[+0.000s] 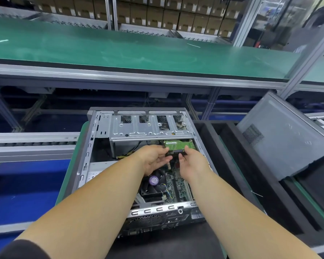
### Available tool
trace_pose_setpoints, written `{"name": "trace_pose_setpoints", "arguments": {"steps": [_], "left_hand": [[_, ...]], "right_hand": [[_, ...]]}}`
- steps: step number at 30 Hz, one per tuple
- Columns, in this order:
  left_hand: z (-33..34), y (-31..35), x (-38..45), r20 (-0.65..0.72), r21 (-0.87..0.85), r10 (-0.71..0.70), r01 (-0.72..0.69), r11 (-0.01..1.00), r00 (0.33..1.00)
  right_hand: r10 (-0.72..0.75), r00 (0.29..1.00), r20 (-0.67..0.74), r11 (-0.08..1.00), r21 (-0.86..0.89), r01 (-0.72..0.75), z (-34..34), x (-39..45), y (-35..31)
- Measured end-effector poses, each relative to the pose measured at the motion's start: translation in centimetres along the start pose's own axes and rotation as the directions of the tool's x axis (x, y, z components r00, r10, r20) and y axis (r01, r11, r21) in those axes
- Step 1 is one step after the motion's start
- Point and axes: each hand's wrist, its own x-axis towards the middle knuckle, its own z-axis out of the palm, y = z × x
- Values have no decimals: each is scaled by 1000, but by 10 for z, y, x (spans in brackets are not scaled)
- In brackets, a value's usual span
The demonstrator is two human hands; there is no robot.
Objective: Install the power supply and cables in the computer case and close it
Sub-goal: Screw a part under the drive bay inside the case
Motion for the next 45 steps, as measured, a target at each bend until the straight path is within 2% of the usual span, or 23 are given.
{"name": "trace_pose_setpoints", "arguments": {"steps": [4, 9, 18, 36, 41, 45], "left_hand": [[-1, 1, 3, 5, -62, 19, -18, 998, 1000], [0, 4, 5, -7, -75, 62, -62, 995, 998], [-3, 7, 3, -77, -77, 48, -54, 996, 996], [0, 9, -5, -14, -101, 76, -77, 992, 997], [-1, 8, -8, -59, -23, 86, -88, 996, 994], [-7, 7, -7, -160, 64, 73, -64, 996, 984]], "right_hand": [[-15, 997, 75, 1000, 5, 15, -2, 4, 0], [15, 997, 72, 996, -91, -8, -7, 7, -2], [-25, 983, 182, 999, -35, 32, -8, 7, -6], [-42, 967, 251, 997, -52, 57, -10, 1, -7], [-28, 968, 249, 994, -94, 53, -9, -3, -6], [28, 972, 234, 997, -74, -11, -12, -7, -6]]}}
